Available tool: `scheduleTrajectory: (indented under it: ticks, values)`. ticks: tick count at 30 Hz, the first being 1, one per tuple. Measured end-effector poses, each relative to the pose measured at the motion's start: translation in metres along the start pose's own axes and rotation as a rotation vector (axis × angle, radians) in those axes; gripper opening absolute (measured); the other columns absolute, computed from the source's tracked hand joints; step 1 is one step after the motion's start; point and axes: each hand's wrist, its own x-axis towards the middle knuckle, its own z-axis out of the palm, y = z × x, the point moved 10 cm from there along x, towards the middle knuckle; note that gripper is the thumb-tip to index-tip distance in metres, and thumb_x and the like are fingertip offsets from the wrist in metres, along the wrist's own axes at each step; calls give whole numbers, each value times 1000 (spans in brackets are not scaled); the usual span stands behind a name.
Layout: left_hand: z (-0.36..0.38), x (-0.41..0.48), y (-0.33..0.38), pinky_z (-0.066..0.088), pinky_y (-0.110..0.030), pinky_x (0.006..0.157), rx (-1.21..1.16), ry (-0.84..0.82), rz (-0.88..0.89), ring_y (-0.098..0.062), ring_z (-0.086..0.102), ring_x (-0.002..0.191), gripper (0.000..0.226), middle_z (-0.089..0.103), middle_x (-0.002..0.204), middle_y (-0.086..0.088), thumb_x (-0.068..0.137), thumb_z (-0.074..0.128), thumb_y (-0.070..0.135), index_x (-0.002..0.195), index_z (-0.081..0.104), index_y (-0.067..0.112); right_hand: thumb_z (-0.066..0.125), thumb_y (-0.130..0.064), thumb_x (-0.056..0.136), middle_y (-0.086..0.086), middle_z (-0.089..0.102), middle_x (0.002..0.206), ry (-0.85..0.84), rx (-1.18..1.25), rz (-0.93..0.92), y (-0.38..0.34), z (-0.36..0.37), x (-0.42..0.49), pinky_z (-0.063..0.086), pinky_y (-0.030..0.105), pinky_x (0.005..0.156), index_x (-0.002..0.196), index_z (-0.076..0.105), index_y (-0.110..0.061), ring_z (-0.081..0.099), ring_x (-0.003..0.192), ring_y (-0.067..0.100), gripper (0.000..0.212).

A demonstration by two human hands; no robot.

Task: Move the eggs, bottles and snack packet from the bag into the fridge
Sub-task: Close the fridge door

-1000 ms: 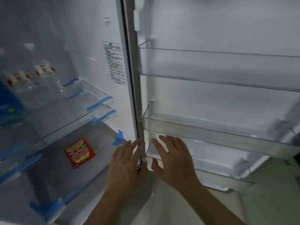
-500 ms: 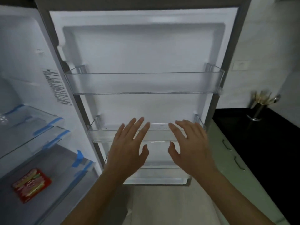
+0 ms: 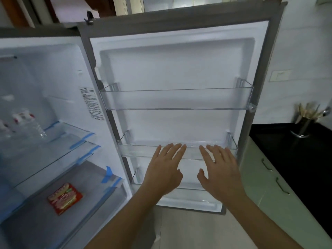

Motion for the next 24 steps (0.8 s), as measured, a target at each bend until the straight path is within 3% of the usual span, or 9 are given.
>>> scheduleTrajectory:
  ticks: [4, 8, 11, 14, 17, 24]
  values:
    - [-9, -27, -5, 11, -43, 121, -34, 9, 33, -24, 31, 148, 77, 35, 159, 2, 86, 66, 35, 154, 31, 26, 77, -23, 74, 12, 68, 125, 2, 8, -55, -15, -19, -17, 50, 52, 102, 134, 63, -10, 65, 114, 34, 63]
    - [-23, -62, -15, 12, -44, 122, -54, -9, 76, -23, 24, 151, 79, 28, 162, 2, 87, 64, 33, 156, 26, 25, 66, -18, 78, 17, 65, 123, 93, -1, -25, -31, -49, -43, 49, 51, 101, 132, 62, -2, 61, 114, 36, 56]
    - [-32, -91, -24, 20, -51, 122, -23, -55, 76, -25, 19, 152, 87, 21, 164, 0, 83, 66, 33, 157, 22, 22, 65, -16, 78, 17, 63, 129, 57, -41, 8, -56, -57, -74, 46, 52, 107, 135, 59, -1, 58, 121, 37, 59]
    - [-51, -122, -25, 27, -54, 118, 38, -40, 62, -29, 26, 150, 99, 23, 164, -8, 73, 76, 35, 156, 25, 16, 65, -17, 79, 15, 61, 134, -3, -41, -21, -94, -61, -98, 39, 50, 115, 141, 53, -2, 57, 127, 33, 65]
    - [-76, -160, 2, 33, -56, 114, -29, 45, 163, -30, 29, 148, 97, 26, 163, -10, 71, 79, 34, 153, 31, 13, 64, -21, 86, 12, 57, 142, -1, 27, -52, -129, -79, -120, 34, 45, 119, 144, 50, -4, 49, 137, 30, 62]
    - [-101, -235, 55, 22, -47, 119, -130, 47, 282, -19, 21, 152, 85, 24, 164, 1, 83, 57, 41, 157, 23, 18, 65, -18, 90, 12, 48, 151, 99, 67, -29, -159, -155, -182, 35, 46, 118, 146, 49, -5, 37, 147, 28, 60]
